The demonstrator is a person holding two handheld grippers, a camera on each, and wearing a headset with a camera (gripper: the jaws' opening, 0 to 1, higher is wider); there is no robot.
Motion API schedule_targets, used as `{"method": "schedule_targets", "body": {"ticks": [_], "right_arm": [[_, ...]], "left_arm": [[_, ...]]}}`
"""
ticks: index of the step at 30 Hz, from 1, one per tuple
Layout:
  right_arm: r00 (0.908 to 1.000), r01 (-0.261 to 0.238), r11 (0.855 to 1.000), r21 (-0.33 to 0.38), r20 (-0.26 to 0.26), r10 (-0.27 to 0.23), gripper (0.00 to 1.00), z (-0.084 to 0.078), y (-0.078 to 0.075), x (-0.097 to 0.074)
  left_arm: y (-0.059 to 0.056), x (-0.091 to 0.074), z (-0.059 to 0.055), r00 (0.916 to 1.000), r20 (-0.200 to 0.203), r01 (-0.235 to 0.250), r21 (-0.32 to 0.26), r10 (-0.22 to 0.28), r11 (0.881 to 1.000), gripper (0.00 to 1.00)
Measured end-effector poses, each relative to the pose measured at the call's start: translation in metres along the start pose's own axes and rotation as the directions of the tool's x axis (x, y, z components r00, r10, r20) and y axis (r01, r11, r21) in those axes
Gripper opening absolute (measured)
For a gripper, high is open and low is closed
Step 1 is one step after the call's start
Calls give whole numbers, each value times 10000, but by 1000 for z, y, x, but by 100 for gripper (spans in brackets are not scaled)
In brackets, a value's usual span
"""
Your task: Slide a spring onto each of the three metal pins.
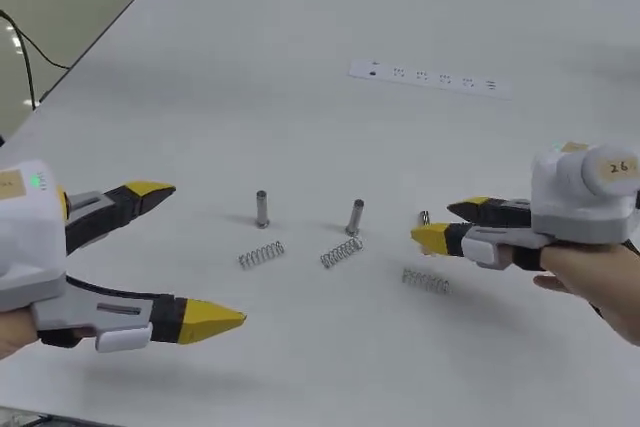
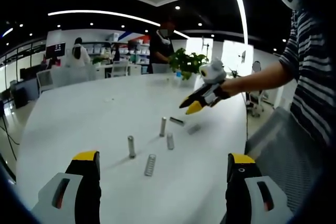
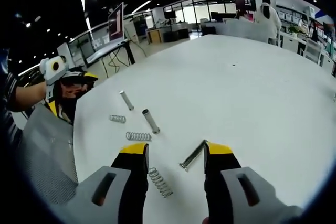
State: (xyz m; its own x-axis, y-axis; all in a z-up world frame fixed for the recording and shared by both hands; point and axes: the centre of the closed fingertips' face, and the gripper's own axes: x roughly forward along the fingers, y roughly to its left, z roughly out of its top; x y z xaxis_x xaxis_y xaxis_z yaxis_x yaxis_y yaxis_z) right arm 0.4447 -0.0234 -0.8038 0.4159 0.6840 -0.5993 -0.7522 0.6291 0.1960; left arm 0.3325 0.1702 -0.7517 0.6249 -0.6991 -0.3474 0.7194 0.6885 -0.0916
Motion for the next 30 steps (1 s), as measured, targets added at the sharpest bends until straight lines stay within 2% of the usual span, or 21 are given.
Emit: {"method": "schedule_targets", "body": {"ticks": [1,6,12,15,20,24,30], "right_arm": [[10000,19,10000,30,-1,-19,38,0,-1,1],[9971,591,9916,1151,-552,-531,32,-6,-18,10],[9950,796,9775,1953,-754,-659,26,-9,-26,17],[9932,829,9752,2051,-975,-640,24,-13,-26,23],[9874,1136,9740,1959,-1311,-888,21,-16,-29,31],[9811,1429,9691,2010,-1578,-1119,19,-20,-33,35],[9764,1607,9597,2305,-1796,-1204,15,-25,-34,37]], "left_arm": [[0,0,0,10000,-2,3,-1,-3,10000,98],[0,0,-1,10000,-89,15,9,-15,10000,98],[1,-1,-2,10000,-67,-10,-38,10,10000,98],[1,-1,-2,10000,-56,-11,-66,10,10000,98],[0,-1,-2,10000,-52,27,-72,-27,10000,98],[0,-1,-4,9999,-135,66,-14,-67,10000,98],[0,-1,-3,9999,-97,43,-70,-44,10000,98]]}}
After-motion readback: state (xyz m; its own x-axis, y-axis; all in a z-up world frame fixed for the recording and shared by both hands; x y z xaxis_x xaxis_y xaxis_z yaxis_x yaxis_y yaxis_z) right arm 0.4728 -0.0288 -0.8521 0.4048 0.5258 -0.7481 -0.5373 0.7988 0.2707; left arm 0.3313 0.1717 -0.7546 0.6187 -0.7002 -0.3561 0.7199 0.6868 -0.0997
